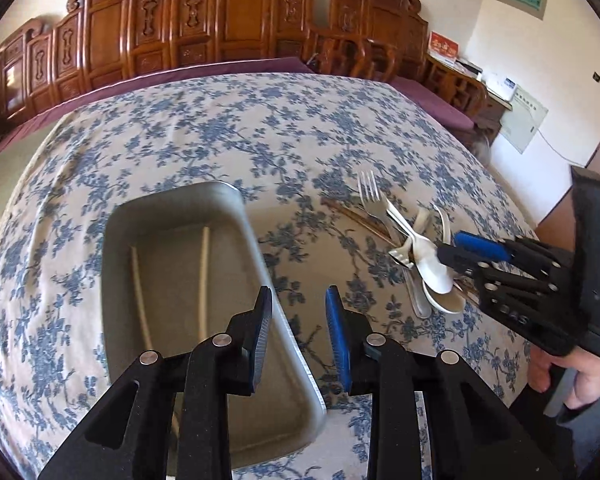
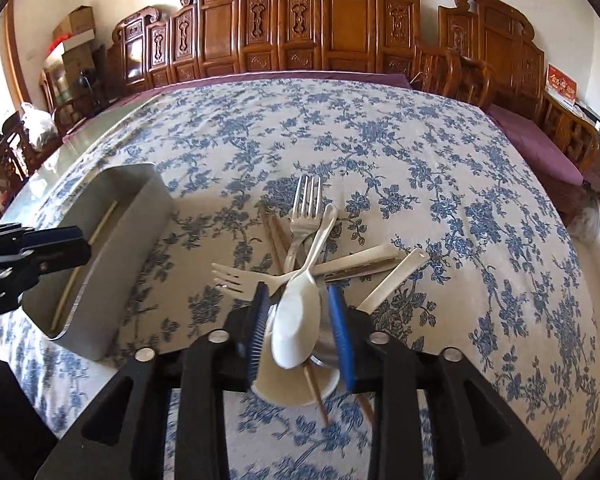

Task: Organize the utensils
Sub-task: 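Grasp a white plastic spoon from the utensil pile with the right tool, then grasp a white plastic fork from the pile with the left tool, then carry the white fork into the grey tray with left tool and release it, then lower the white spoon into the grey tray and open the right tool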

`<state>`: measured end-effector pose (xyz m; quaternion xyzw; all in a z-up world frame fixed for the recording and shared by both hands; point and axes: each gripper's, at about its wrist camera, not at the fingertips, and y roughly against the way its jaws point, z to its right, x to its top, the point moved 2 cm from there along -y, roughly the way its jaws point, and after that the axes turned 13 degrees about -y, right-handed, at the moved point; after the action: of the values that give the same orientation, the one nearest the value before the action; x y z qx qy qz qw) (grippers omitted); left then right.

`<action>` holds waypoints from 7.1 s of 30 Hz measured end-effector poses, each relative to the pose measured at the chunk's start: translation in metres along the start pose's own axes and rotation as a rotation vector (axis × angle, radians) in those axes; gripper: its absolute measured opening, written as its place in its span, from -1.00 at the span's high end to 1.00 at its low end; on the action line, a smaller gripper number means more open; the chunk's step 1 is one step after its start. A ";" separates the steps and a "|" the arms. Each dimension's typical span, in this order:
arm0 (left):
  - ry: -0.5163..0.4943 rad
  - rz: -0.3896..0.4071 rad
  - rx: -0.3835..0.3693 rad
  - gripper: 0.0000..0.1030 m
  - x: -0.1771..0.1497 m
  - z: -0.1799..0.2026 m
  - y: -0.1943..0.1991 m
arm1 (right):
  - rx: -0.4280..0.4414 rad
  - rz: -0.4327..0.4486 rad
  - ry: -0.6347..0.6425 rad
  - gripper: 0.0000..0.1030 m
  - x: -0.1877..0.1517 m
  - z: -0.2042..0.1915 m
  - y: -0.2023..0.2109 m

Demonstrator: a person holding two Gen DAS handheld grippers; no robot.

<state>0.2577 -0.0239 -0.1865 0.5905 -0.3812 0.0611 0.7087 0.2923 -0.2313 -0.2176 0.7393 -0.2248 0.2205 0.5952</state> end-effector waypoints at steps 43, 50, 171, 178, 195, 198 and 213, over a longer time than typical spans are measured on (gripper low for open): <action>-0.054 0.009 0.001 0.48 0.009 0.038 -0.013 | 0.167 0.093 -0.041 0.86 0.001 0.031 0.036; -0.077 -0.007 0.022 0.48 0.019 0.050 -0.022 | 0.146 0.086 -0.061 0.86 -0.002 0.056 0.028; 0.039 -0.057 0.307 0.62 -0.029 -0.021 0.007 | 0.321 0.102 0.124 0.86 -0.022 -0.048 0.038; 0.051 -0.004 0.269 0.61 -0.032 -0.026 0.018 | 0.341 0.096 0.158 0.86 -0.023 -0.069 0.044; 0.138 0.040 0.233 0.60 -0.047 -0.077 0.042 | 0.405 0.046 0.255 0.86 -0.012 -0.150 0.048; 0.156 0.043 0.229 0.60 -0.049 -0.087 0.046 | 0.404 0.012 0.266 0.86 -0.013 -0.163 0.037; 0.207 0.064 0.229 0.60 -0.059 -0.112 0.060 | 0.393 -0.101 0.245 0.86 -0.020 -0.201 -0.009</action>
<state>0.2366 0.1141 -0.1762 0.6454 -0.3151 0.1872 0.6702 0.2700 -0.0317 -0.1980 0.8190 -0.0664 0.3177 0.4731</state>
